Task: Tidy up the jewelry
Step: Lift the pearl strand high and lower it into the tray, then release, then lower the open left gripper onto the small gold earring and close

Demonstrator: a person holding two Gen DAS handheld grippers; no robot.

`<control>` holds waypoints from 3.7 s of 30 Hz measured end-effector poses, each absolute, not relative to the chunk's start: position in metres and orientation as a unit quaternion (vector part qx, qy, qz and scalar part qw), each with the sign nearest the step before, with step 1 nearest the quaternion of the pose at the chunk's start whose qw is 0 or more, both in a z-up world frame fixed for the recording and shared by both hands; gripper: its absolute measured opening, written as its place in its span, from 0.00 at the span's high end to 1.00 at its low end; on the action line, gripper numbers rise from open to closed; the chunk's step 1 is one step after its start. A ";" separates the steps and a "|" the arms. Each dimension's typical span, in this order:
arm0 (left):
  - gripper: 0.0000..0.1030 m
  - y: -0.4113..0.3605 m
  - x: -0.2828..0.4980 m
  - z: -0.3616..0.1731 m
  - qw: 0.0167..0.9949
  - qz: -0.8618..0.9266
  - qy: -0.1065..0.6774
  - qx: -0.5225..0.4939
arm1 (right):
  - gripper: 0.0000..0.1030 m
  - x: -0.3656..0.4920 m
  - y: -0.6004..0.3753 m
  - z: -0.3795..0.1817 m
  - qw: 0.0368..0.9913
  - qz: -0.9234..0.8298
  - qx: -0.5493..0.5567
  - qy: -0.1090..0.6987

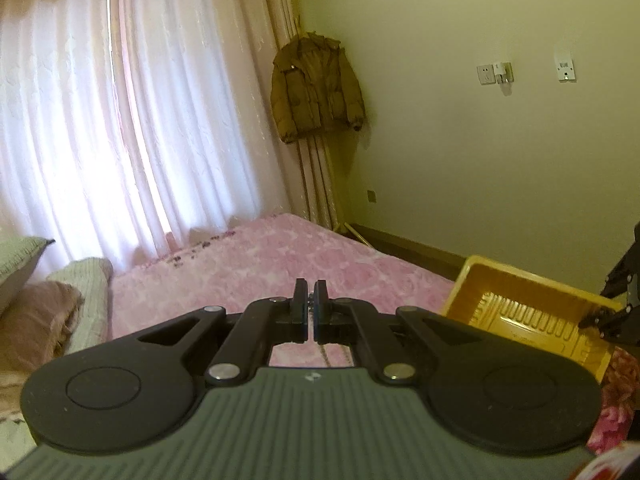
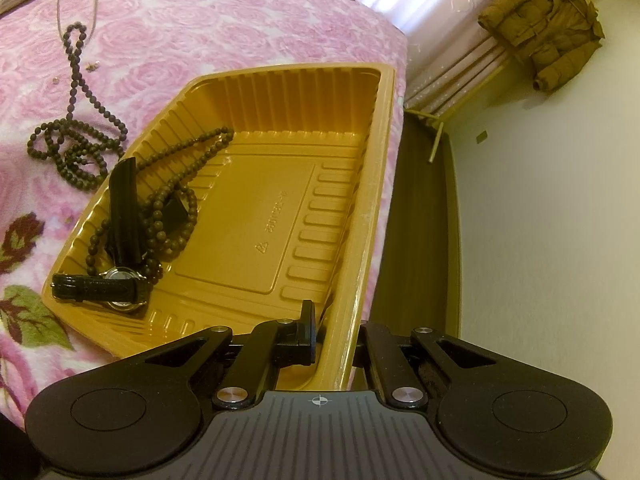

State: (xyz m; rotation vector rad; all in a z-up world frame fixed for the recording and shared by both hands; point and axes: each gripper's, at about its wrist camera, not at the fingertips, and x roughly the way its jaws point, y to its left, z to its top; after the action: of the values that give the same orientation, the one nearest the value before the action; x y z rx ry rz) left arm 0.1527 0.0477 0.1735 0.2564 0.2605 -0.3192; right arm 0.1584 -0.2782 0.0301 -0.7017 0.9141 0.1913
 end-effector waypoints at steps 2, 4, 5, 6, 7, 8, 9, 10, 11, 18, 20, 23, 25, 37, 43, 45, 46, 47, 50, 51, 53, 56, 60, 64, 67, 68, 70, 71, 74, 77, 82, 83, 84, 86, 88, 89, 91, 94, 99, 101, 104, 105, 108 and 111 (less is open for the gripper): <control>0.98 0.048 0.153 0.182 0.972 -0.158 0.123 0.127 | 0.95 0.158 -0.278 0.030 0.834 0.090 -0.331 0.432; 0.98 0.047 0.153 0.187 0.971 -0.159 0.119 0.131 | 0.95 0.158 -0.278 0.030 0.834 0.090 -0.331 0.432; 0.98 0.045 0.154 0.189 0.970 -0.162 0.118 0.135 | 0.95 0.158 -0.278 0.030 0.834 0.090 -0.331 0.432; 0.98 0.043 0.154 0.191 0.969 -0.165 0.118 0.138 | 0.95 0.158 -0.279 0.030 0.834 0.090 -0.332 0.431; 0.98 0.041 0.155 0.192 0.968 -0.169 0.118 0.142 | 0.95 0.158 -0.279 0.031 0.834 0.090 -0.332 0.431; 0.98 0.038 0.155 0.193 0.967 -0.173 0.119 0.144 | 0.95 0.158 -0.278 0.030 0.834 0.091 -0.331 0.432; 0.98 0.036 0.156 0.193 0.966 -0.177 0.120 0.146 | 0.95 0.158 -0.278 0.030 0.834 0.090 -0.331 0.432; 0.98 0.033 0.156 0.193 0.965 -0.181 0.121 0.147 | 0.95 0.159 -0.279 0.030 0.834 0.091 -0.331 0.432; 0.98 0.030 0.157 0.192 0.964 -0.186 0.121 0.148 | 0.95 0.159 -0.279 0.031 0.834 0.091 -0.331 0.432; 0.98 -0.008 0.163 0.185 0.953 -0.232 0.130 0.146 | 0.95 0.159 -0.279 0.031 0.835 0.091 -0.330 0.431; 0.98 -0.023 0.169 0.182 0.948 -0.249 0.136 0.145 | 0.95 0.159 -0.279 0.031 0.835 0.091 -0.330 0.431; 0.98 -0.048 0.177 0.173 0.940 -0.271 0.146 0.148 | 0.95 0.159 -0.279 0.032 0.835 0.091 -0.330 0.431; 0.98 -0.065 0.184 0.166 0.934 -0.285 0.158 0.147 | 0.95 0.159 -0.280 0.032 0.835 0.091 -0.329 0.431; 0.98 -0.139 0.219 0.112 0.907 -0.329 0.226 0.134 | 0.95 0.160 -0.281 0.031 0.836 0.092 -0.326 0.433; 0.98 -0.150 0.228 0.098 0.902 -0.334 0.243 0.128 | 0.95 0.160 -0.282 0.031 0.836 0.092 -0.325 0.433; 0.98 -0.151 0.230 0.095 0.901 -0.333 0.247 0.128 | 0.95 0.160 -0.281 0.031 0.836 0.092 -0.325 0.433; 0.98 -0.151 0.231 0.093 0.901 -0.333 0.249 0.127 | 0.95 0.160 -0.281 0.030 0.835 0.092 -0.326 0.433; 0.98 -0.150 0.231 0.092 0.900 -0.332 0.251 0.126 | 0.95 0.160 -0.282 0.030 0.835 0.091 -0.326 0.433; 0.95 -0.149 0.232 0.089 0.899 -0.331 0.257 0.125 | 0.95 0.160 -0.281 0.029 0.835 0.091 -0.326 0.433; 0.87 -0.149 0.232 0.089 0.899 -0.331 0.259 0.125 | 0.95 0.160 -0.281 0.029 0.835 0.091 -0.326 0.433; 0.80 -0.146 0.230 0.089 0.899 -0.330 0.256 0.129 | 0.95 0.160 -0.282 0.029 0.835 0.092 -0.326 0.433; 0.80 -0.135 0.229 0.090 0.902 -0.325 0.255 0.127 | 0.95 0.160 -0.282 0.029 0.835 0.092 -0.326 0.433; 0.77 -0.105 0.231 0.090 0.911 -0.300 0.261 0.111 | 0.95 0.159 -0.282 0.029 0.836 0.092 -0.326 0.433; 0.73 -0.057 0.234 0.084 0.923 -0.258 0.273 0.088 | 0.95 0.159 -0.281 0.029 0.836 0.092 -0.326 0.432; 0.73 -0.018 0.234 0.074 0.931 -0.215 0.284 0.083 | 0.95 0.158 -0.280 0.028 0.836 0.092 -0.327 0.432; 0.73 -0.006 0.233 0.070 0.932 -0.204 0.288 0.080 | 0.95 0.158 -0.280 0.028 0.836 0.092 -0.327 0.432; 0.73 0.022 0.232 0.061 0.935 -0.179 0.299 0.069 | 0.95 0.158 -0.279 0.028 0.836 0.093 -0.327 0.431; 0.73 0.035 0.231 0.056 0.936 -0.165 0.304 0.064 | 0.95 0.158 -0.280 0.028 0.836 0.093 -0.327 0.431; 0.73 0.071 0.229 0.040 0.937 -0.129 0.320 0.050 | 0.95 0.158 -0.280 0.028 0.835 0.093 -0.328 0.432; 0.73 0.097 0.223 0.022 0.936 -0.104 0.333 0.040 | 0.95 0.158 -0.281 0.028 0.834 0.092 -0.329 0.433; 0.74 0.108 0.208 -0.012 0.937 -0.087 0.335 0.037 | 0.95 0.160 -0.281 0.027 0.833 0.090 -0.329 0.435; 0.74 0.105 0.205 -0.020 0.937 -0.090 0.335 0.038 | 0.95 0.160 -0.281 0.027 0.833 0.090 -0.329 0.435; 0.74 0.101 0.203 -0.028 0.937 -0.092 0.334 0.041 | 0.95 0.160 -0.281 0.027 0.833 0.090 -0.329 0.435; 0.74 0.093 0.200 -0.043 0.938 -0.094 0.331 0.050 | 0.95 0.160 -0.281 0.026 0.833 0.090 -0.330 0.436; 0.74 0.086 0.200 -0.054 0.938 -0.097 0.330 0.052 | 0.95 0.161 -0.281 0.026 0.832 0.090 -0.329 0.436; 0.74 0.082 0.199 -0.059 0.938 -0.094 0.328 0.055 | 0.95 0.161 -0.281 0.026 0.833 0.090 -0.329 0.437; 0.75 0.077 0.199 -0.069 0.939 -0.091 0.329 0.051 | 0.95 0.161 -0.282 0.025 0.833 0.089 -0.328 0.438; 0.79 0.071 0.202 -0.079 0.939 -0.086 0.329 0.041 | 0.95 0.162 -0.281 0.024 0.832 0.089 -0.327 0.439; 0.84 0.067 0.206 -0.091 0.940 -0.068 0.332 0.036 | 0.95 0.162 -0.281 0.024 0.832 0.089 -0.328 0.439; 0.85 0.067 0.207 -0.092 0.941 -0.066 0.332 0.034 | 0.95 0.162 -0.281 0.024 0.832 0.089 -0.328 0.439; 0.87 0.067 0.209 -0.092 0.941 -0.065 0.332 0.033 | 0.95 0.162 -0.281 0.024 0.831 0.089 -0.328 0.440; 0.88 0.067 0.209 -0.092 0.940 -0.065 0.332 0.034 | 0.95 0.162 -0.281 0.023 0.831 0.088 -0.328 0.440; 0.93 0.068 0.210 -0.093 0.939 -0.062 0.335 0.035 | 0.95 0.162 -0.281 0.023 0.832 0.088 -0.328 0.440; 0.93 0.069 0.211 -0.092 0.938 -0.062 0.340 0.033 | 0.95 0.163 -0.282 0.023 0.831 0.088 -0.328 0.440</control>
State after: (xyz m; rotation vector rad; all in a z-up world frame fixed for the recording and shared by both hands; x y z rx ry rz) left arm 0.2109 0.0694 -0.0917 0.0674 0.6944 -0.1259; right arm 0.1625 -0.2817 0.0230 -0.6951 0.9325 0.1871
